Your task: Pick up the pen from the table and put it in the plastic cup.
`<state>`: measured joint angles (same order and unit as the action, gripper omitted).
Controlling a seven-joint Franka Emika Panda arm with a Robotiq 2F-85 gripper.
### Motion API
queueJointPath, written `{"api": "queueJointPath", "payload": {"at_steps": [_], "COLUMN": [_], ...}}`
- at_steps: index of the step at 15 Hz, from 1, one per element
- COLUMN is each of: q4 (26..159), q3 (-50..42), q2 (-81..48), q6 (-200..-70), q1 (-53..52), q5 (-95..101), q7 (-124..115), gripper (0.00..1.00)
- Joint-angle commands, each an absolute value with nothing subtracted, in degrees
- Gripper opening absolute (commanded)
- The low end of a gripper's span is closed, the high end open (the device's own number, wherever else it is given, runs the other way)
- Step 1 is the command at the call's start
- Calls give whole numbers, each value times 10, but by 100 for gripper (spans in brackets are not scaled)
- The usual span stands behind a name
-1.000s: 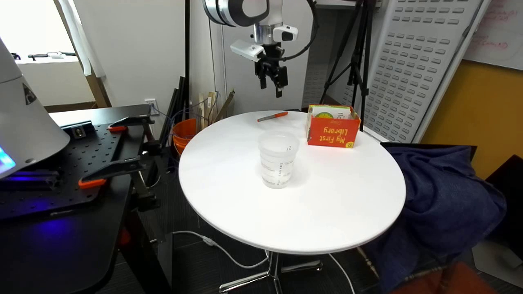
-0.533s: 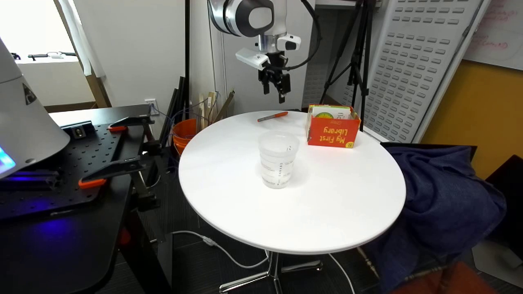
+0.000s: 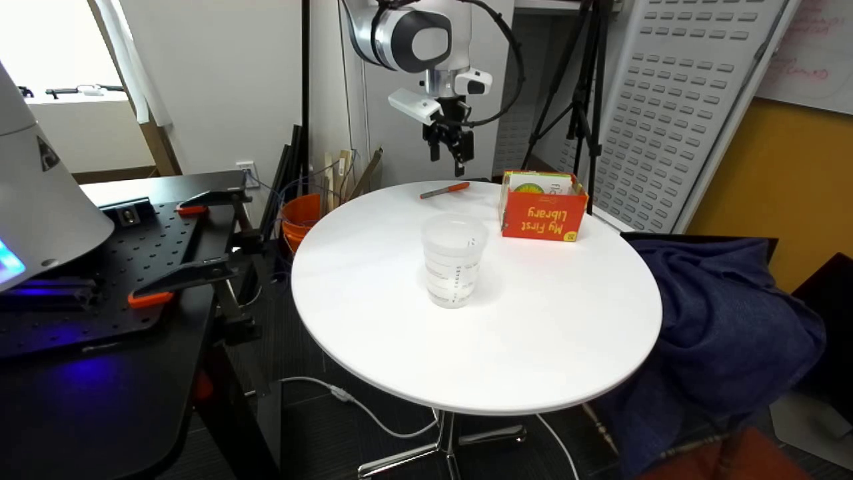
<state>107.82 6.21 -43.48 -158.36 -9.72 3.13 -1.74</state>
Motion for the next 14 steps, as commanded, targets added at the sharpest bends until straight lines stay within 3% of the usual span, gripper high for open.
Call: {"api": "queueJointPath", "payload": {"at_steps": [1,14], "q4": [1045,992], "q3": [68,74], "q2": [-452,-498], "q6": [-1551,-1508], "q1": [-97,-90], "q5": [18,7], "q7": [-16,-11], "gripper": [100,100]}}
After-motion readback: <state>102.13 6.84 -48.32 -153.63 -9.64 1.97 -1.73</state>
